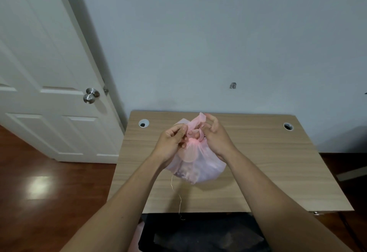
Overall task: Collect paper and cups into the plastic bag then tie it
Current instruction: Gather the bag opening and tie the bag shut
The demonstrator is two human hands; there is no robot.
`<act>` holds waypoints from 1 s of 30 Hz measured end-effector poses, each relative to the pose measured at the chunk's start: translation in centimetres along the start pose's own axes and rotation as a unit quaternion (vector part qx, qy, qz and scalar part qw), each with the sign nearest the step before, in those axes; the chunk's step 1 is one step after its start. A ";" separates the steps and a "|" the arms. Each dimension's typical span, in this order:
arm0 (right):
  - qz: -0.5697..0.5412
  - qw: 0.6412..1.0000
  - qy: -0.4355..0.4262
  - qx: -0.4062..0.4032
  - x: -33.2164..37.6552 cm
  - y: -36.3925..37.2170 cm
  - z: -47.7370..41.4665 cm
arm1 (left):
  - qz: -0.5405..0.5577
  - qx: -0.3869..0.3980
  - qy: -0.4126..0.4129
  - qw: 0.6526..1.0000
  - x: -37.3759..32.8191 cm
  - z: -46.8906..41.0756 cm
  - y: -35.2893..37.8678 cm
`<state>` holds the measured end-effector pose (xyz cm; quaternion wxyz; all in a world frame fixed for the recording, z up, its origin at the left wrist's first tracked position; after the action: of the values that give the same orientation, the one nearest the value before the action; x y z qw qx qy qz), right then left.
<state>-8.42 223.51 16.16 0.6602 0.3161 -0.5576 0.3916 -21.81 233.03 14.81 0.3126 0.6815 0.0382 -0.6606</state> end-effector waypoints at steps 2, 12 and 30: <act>0.016 1.000 0.003 0.009 0.4 0.1 0.1 | -0.005 0.024 0.000 1.000 -0.1 0.0 0.4; 0.064 0.991 0.007 0.121 2.7 2.5 2.0 | -0.011 0.067 -0.028 0.997 -0.6 -0.3 0.7; 0.026 0.999 -0.037 -0.004 4.1 1.6 2.9 | -0.073 -0.057 -0.002 0.996 -1.0 0.8 -1.2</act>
<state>-10.96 222.50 20.69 0.6300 0.3128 -0.5915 0.3942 -23.23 233.99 15.37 0.3022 0.6563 0.1248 -0.6800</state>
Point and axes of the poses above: each hand's wrist, its own z-axis away from the middle knuckle, its own y-axis out of the palm, x = y × z, the point moved 9 cm from there along -z, towards the middle knuckle, and after that the axes turned 10 degrees about x, right-handed, at the moved point
